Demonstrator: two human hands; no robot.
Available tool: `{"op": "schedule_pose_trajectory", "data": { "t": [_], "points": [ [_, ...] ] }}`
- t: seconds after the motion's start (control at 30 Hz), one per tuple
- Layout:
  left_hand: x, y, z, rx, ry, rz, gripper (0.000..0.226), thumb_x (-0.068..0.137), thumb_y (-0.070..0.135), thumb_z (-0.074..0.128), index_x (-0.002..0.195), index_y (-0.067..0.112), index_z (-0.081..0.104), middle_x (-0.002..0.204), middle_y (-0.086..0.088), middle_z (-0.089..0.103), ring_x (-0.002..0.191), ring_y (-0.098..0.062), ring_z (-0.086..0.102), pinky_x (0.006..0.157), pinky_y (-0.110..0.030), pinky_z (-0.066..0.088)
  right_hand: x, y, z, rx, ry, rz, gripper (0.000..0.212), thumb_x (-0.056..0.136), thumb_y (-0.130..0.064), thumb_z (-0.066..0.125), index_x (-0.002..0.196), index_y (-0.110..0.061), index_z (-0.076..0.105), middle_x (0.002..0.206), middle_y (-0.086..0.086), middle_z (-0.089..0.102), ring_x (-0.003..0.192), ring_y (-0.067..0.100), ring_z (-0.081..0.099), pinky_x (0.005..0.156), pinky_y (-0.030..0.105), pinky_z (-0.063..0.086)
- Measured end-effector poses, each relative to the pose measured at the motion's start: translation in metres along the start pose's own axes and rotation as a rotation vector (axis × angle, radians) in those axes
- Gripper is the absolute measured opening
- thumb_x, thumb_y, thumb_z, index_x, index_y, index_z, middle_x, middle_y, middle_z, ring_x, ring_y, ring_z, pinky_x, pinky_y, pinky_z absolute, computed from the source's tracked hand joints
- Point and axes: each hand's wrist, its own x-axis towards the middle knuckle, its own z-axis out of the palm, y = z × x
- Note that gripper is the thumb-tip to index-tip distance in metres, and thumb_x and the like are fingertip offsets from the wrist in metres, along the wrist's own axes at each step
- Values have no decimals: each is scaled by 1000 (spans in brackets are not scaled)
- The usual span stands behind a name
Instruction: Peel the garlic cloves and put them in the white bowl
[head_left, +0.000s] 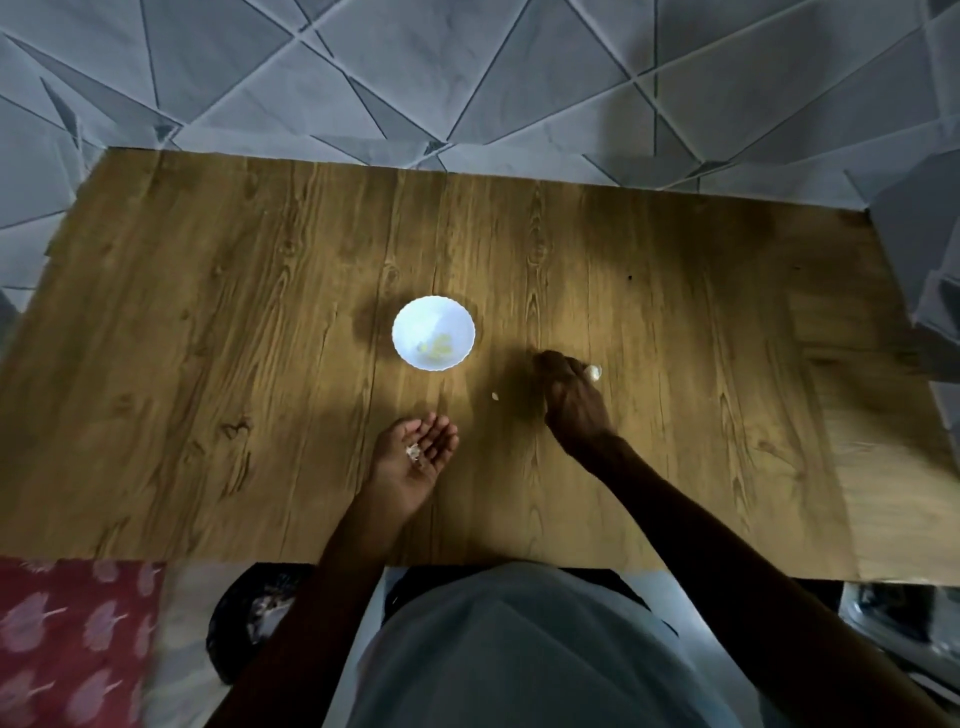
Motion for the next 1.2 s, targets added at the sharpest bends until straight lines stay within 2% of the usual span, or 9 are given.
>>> {"op": "schedule_pose_trajectory", "data": {
  "t": [0.13, 0.2, 0.33, 0.47, 0.57, 0.7, 0.87, 1.03, 1.2],
  "points": [
    [-4, 0, 0, 13, -32, -23, 27, 97, 13, 39, 86, 4, 62, 70, -10, 69, 65, -22, 70, 59, -29, 60, -34, -6, 23, 44, 52, -86, 98, 89, -73, -1, 139, -3, 45, 126, 15, 51, 95, 28, 58, 73, 32, 48],
    [-4, 3, -1, 19, -44, -27, 27, 97, 13, 39, 87, 4, 62, 71, -10, 69, 65, -22, 70, 60, -29, 60, -68, -24, 37, 128, 2, -30, 90, 96, -66, 7, 136, 3, 48, 124, 20, 54, 97, 31, 60, 76, 34, 52],
    [-6, 2, -3, 45, -51, -55, 28, 98, 15, 39, 87, 4, 62, 69, -9, 69, 62, -21, 70, 59, -29, 60, -99, -52, 48, 195, -33, 37, 38, 97, -7, 35, 122, 2, 61, 125, 22, 58, 103, 35, 62, 74, 42, 58],
    [-8, 5, -10, 74, -54, -54, 27, 98, 15, 39, 88, 4, 62, 70, -9, 69, 65, -21, 69, 60, -28, 60, -84, -30, 28, 119, 133, 251, 50, 75, 17, 50, 122, 4, 57, 117, 23, 57, 93, 37, 57, 55, 37, 51],
    [-10, 7, -17, 62, -54, -59, 28, 99, 15, 38, 88, 4, 62, 71, -9, 69, 65, -21, 69, 59, -28, 60, -84, -27, 34, -11, 166, 428, 48, 79, 12, 59, 126, 4, 55, 118, 24, 52, 91, 36, 49, 56, 35, 45],
    [-11, 9, -21, 64, -42, -66, 29, 99, 15, 38, 86, 5, 63, 72, -8, 69, 62, -20, 70, 58, -28, 60, -93, -73, 65, -9, 141, 224, 32, 91, -2, 45, 118, 7, 60, 111, 21, 56, 90, 29, 46, 66, 37, 51],
    [-11, 11, -24, 94, -30, -38, 28, 99, 16, 38, 88, 6, 62, 71, -8, 70, 73, -21, 68, 60, -28, 59, -93, -112, 57, -8, -6, -16, 27, 68, 4, 68, 95, 2, 70, 95, 17, 63, 74, 28, 61, 46, 28, 49],
    [-12, 18, -26, 19, -45, -39, 28, 99, 15, 38, 87, 5, 61, 70, -10, 70, 62, -22, 71, 58, -30, 60, -77, -60, 31, 130, 27, 36, 57, 73, 21, 51, 123, -3, 64, 120, 13, 63, 106, 28, 61, 81, 30, 52],
    [-15, 17, -26, 16, -32, -28, 28, 99, 15, 38, 88, 5, 62, 71, -10, 70, 64, -22, 71, 58, -30, 60, -59, -58, 23, 88, -115, -364, 54, 74, 10, 37, 119, 2, 65, 125, 19, 63, 116, 35, 60, 86, 39, 58]
  ]
}}
